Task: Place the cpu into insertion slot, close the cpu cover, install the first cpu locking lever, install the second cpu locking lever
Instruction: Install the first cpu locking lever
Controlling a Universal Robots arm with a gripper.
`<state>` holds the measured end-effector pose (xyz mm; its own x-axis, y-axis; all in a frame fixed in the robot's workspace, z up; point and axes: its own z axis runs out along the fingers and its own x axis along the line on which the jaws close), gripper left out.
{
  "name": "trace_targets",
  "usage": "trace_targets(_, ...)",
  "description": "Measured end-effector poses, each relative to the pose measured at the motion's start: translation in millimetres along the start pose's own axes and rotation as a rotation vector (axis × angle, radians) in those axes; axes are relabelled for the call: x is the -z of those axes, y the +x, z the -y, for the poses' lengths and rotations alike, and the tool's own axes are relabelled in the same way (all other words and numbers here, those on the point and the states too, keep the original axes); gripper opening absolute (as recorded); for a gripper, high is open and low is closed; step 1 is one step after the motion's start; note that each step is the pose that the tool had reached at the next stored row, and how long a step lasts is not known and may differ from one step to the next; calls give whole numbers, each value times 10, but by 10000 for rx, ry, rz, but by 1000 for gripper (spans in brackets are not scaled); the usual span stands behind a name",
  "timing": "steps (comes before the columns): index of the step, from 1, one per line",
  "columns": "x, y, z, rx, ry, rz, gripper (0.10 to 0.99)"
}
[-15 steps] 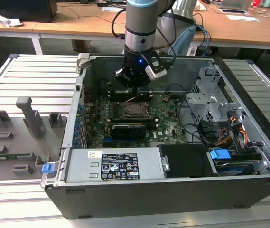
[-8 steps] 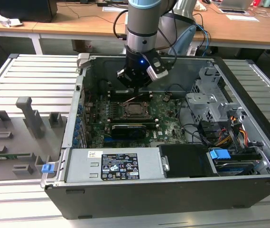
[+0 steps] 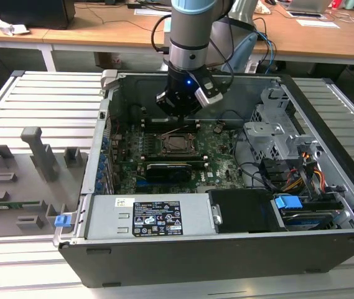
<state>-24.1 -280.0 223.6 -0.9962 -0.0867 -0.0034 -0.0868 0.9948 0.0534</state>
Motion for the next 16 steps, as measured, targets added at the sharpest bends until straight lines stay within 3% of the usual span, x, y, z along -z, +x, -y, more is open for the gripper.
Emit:
trace_targets(10,-85,-58,3,31,26,-4,106)
trace_targets(16,-133,-72,7,44,118,-13,106)
